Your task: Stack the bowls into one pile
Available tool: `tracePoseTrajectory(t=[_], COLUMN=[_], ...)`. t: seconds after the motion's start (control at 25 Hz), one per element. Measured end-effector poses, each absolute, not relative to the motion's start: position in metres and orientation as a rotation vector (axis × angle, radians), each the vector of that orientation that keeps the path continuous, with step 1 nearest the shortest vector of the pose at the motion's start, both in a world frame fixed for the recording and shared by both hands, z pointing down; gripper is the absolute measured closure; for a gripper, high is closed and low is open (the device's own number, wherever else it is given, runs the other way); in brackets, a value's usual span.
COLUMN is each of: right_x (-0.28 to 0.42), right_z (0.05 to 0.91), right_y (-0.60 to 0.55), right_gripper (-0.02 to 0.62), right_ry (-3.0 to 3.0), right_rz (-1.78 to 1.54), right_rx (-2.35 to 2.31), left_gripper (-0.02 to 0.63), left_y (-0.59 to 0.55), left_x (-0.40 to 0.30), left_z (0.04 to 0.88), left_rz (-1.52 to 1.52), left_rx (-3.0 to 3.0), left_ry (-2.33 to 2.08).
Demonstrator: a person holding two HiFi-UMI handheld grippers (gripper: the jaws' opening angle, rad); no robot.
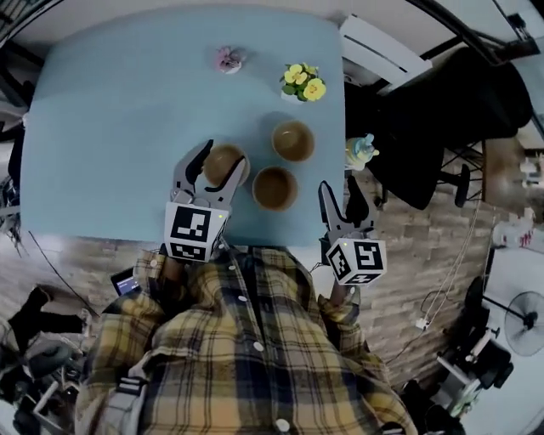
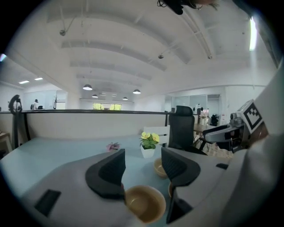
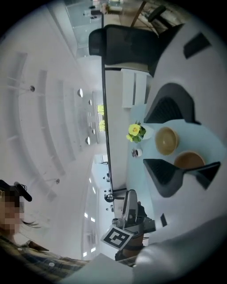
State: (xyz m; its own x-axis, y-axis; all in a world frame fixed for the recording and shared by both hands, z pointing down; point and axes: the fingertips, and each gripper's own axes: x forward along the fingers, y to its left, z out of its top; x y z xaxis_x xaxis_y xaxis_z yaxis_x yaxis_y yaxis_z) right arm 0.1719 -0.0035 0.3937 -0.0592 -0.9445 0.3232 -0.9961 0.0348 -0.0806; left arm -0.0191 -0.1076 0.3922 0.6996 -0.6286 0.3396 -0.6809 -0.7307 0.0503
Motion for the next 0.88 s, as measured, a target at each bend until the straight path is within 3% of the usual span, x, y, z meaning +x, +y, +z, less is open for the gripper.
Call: tracePoseTrajectory(t=[0.44,0.88], right_x=[0.173,0.157], right_z=[0.400,0.407], right_y=[-0.049,-0.039], right_gripper=[0.362,0.362], right_ry=[-2.359,-2.402], right_rz=[0.364,0.390], right_rx=[1.704,1.615], left_gripper=[0.362,0.362], left_y=[-0.108,-0.093], left_x=[-0.042,-0.058], left_z=[0.394,0.398], left_rz=[0.446,0.470], left_rx=[2.552,2.498], left_ry=[-1.416,-1.473])
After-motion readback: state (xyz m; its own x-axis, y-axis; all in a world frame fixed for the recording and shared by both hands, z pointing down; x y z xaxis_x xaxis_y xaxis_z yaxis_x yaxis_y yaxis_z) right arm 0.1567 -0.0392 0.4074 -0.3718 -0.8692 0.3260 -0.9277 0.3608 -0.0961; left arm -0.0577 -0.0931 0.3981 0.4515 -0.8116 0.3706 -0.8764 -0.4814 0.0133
